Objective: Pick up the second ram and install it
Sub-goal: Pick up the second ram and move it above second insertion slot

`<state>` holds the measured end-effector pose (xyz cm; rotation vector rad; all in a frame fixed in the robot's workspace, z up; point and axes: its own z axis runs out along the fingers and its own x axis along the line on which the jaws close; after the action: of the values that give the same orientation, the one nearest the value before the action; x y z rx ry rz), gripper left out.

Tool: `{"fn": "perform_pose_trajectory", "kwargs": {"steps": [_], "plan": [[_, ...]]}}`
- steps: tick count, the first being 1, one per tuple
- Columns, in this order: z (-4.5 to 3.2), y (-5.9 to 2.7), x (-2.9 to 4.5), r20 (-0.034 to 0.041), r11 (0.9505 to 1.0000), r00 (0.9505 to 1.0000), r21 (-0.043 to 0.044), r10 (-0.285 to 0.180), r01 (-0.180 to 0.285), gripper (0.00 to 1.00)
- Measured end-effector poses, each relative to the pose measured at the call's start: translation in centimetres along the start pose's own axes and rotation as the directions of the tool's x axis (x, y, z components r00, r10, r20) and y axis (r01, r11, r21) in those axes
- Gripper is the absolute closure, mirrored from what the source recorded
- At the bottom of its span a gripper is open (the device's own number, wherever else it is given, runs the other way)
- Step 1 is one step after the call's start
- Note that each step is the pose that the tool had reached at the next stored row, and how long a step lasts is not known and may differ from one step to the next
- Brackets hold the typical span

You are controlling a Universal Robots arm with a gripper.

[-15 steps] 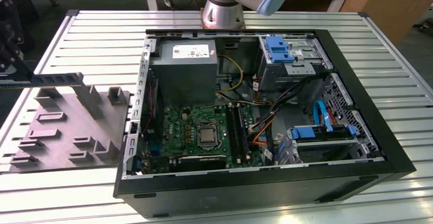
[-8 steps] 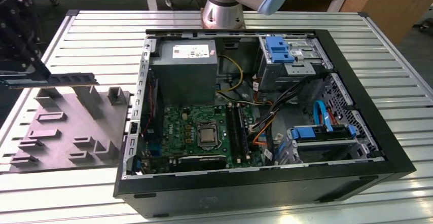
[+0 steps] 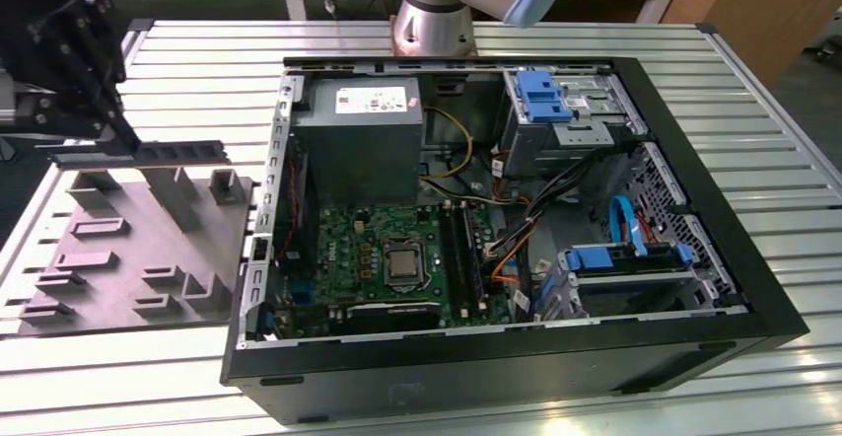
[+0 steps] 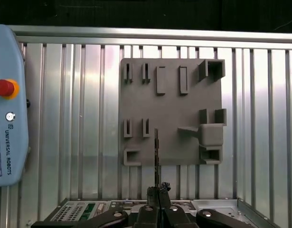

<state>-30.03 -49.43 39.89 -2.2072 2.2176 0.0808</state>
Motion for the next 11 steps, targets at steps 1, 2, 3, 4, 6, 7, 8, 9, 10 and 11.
{"fn": "perform_pose_trajectory", "kwargs": {"steps": [1, 2, 3, 4, 6, 7, 8, 9, 10, 11], "plan": [[-0.01, -0.43, 0.0, 0.0001, 1.0, 1.0, 0.0001, 0.0, 0.0, 0.89], [-0.01, -0.82, -0.01, 0.0001, 1.0, 1.0, 0.0001, 0.0, 0.0, 0.89], [-0.03, -1.23, -0.01, 0.0001, 1.0, 1.0, 0.0001, 0.0, 0.0, 0.89], [-0.04, -1.63, -0.01, 0.0, 1.0, 1.0, 0.0001, 0.0, 0.0, 0.89], [-0.07, -2.45, -0.01, 0.0, 1.0, 1.0, 0.0, 0.0, 0.0, 0.89], [-0.07, -2.86, -0.02, 0.0001, 1.0, 1.0, 0.0001, 0.0, 0.0, 0.89], [-0.08, -3.29, -0.02, 0.0001, 1.0, 1.0, 0.0001, 0.0, 0.0, 0.89], [-0.1, -3.68, -0.02, 0.0001, 1.0, 1.0, 0.0001, 0.0, 0.0, 0.89], [-0.11, -4.05, -0.02, 0.0001, 1.0, 1.0, 0.0001, 0.0, 0.0, 0.89], [-0.12, -4.42, -0.02, 0.0001, 1.0, 1.0, 0.0, 0.0, 0.0, 0.89]]}}
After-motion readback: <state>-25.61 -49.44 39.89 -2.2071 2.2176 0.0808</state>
